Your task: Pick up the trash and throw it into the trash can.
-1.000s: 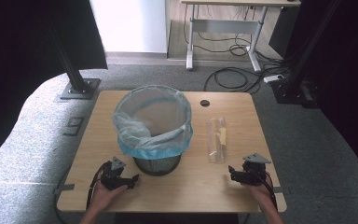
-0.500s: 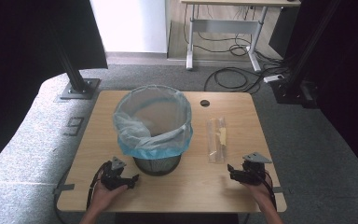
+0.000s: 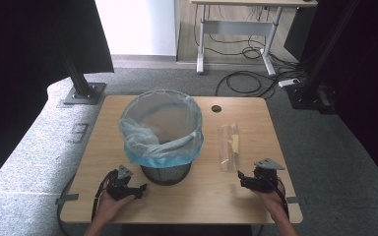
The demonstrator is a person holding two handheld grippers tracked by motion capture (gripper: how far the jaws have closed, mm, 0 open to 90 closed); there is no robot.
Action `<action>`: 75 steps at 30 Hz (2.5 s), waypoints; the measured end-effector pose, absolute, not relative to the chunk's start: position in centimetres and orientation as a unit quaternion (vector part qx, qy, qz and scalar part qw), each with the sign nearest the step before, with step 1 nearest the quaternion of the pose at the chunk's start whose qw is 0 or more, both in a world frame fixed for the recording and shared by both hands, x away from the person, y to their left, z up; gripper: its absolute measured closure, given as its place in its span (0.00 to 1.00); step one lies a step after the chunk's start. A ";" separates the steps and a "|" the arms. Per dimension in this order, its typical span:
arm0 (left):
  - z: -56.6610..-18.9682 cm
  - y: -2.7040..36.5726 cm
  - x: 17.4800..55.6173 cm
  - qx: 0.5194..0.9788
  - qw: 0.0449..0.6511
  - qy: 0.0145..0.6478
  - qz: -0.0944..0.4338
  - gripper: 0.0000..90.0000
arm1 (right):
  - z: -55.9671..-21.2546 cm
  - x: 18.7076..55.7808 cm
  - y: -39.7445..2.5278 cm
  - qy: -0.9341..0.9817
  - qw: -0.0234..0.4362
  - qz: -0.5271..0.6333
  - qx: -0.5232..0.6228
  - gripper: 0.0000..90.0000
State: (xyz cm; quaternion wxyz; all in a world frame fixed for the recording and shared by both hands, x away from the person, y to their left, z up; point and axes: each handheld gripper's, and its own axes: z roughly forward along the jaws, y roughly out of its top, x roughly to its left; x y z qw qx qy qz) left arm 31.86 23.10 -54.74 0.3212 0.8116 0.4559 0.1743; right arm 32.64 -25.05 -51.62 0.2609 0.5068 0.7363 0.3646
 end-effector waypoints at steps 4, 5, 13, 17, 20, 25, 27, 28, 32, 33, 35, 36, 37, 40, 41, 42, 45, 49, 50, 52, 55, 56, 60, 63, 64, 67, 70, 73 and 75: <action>-54.7 23.1 31.9 0.812 0.321 0.455 0.174 0.10 | -51.6 32.8 -24.9 0.733 0.263 0.368 0.508 0.15; -54.7 23.1 31.9 0.812 0.321 0.455 0.174 0.10 | -51.6 32.8 -24.9 0.733 0.264 0.367 0.508 0.15; -54.7 23.1 31.9 0.812 0.321 0.455 0.174 0.10 | -51.6 33.3 -24.2 0.733 0.263 0.370 0.507 0.16; -54.7 23.1 31.9 0.812 0.321 0.455 0.174 0.10 | -51.5 33.3 -24.2 0.733 0.262 0.371 0.506 0.16; -54.7 23.1 31.9 0.812 0.321 0.455 0.174 0.10 | -51.3 33.5 -24.2 0.732 0.263 0.372 0.506 0.17; -54.7 23.1 31.9 0.812 0.321 0.455 0.174 0.10 | -51.0 34.1 -24.5 0.723 0.264 0.381 0.513 0.17; -54.7 23.1 31.9 0.812 0.321 0.455 0.174 0.10 | -51.0 34.3 -24.5 0.722 0.264 0.380 0.514 0.17; -54.7 23.1 31.9 0.812 0.321 0.455 0.174 0.10 | -51.1 34.3 -24.4 0.722 0.265 0.379 0.514 0.17; -54.7 23.1 31.9 0.812 0.321 0.455 0.174 0.10 | -51.6 34.6 -24.1 0.728 0.270 0.367 0.512 0.17; -54.7 23.1 31.9 0.812 0.321 0.455 0.174 0.10 | -51.7 34.7 -24.0 0.729 0.272 0.365 0.511 0.17; -54.7 23.1 31.9 0.812 0.321 0.455 0.174 0.10 | -51.8 34.9 -23.8 0.730 0.273 0.363 0.511 0.17; -54.7 23.1 31.9 0.812 0.321 0.455 0.174 0.10 | -51.9 34.9 -23.8 0.730 0.273 0.363 0.511 0.18; -54.7 23.1 31.9 0.812 0.321 0.455 0.174 0.10 | -51.9 35.0 -23.7 0.730 0.274 0.363 0.510 0.18; -54.7 23.1 31.9 0.812 0.321 0.455 0.174 0.10 | -51.9 35.2 -23.5 0.729 0.273 0.365 0.510 0.18; -54.7 23.1 31.9 0.812 0.321 0.455 0.174 0.10 | -51.9 35.2 -23.4 0.729 0.273 0.366 0.510 0.18; -54.7 23.1 31.9 0.812 0.321 0.455 0.174 0.10 | -52.0 35.3 -23.3 0.730 0.272 0.366 0.509 0.18; -54.7 23.1 31.9 0.812 0.321 0.455 0.174 0.10 | -52.0 35.5 -23.2 0.730 0.274 0.368 0.507 0.18; -54.7 23.1 31.9 0.812 0.322 0.454 0.174 0.10 | -52.2 35.7 -22.9 0.726 0.282 0.371 0.506 0.19; -54.7 23.1 31.8 0.812 0.323 0.454 0.173 0.11 | -52.2 35.8 -22.8 0.727 0.281 0.371 0.505 0.19; -54.7 23.0 31.8 0.812 0.323 0.454 0.173 0.11 | -52.2 35.9 -22.7 0.727 0.280 0.372 0.505 0.20; -54.7 23.0 31.8 0.812 0.323 0.454 0.173 0.11 | -52.3 36.2 -22.5 0.727 0.277 0.373 0.505 0.20; -54.7 23.0 31.8 0.812 0.323 0.454 0.173 0.11 | -52.3 36.3 -22.5 0.728 0.276 0.373 0.505 0.20; -54.7 23.0 31.8 0.812 0.323 0.454 0.173 0.11 | -52.3 36.5 -22.3 0.726 0.278 0.376 0.504 0.20; -54.7 23.0 31.8 0.812 0.323 0.454 0.173 0.11 | -52.3 36.6 -22.2 0.725 0.278 0.377 0.505 0.20; -54.7 23.0 31.8 0.812 0.323 0.454 0.173 0.11 | -52.3 36.6 -22.2 0.725 0.277 0.377 0.505 0.20; -54.7 23.0 31.8 0.812 0.323 0.454 0.173 0.11 | -52.2 36.6 -22.1 0.727 0.276 0.379 0.502 0.20; -54.7 23.0 31.8 0.812 0.323 0.454 0.173 0.11 | -52.3 36.6 -22.0 0.728 0.275 0.380 0.500 0.20; -54.7 23.0 31.8 0.812 0.323 0.454 0.173 0.11 | -52.3 36.8 -21.8 0.728 0.273 0.381 0.500 0.20; -54.7 23.0 31.8 0.812 0.323 0.454 0.173 0.11 | -52.4 37.0 -21.5 0.730 0.273 0.381 0.498 0.20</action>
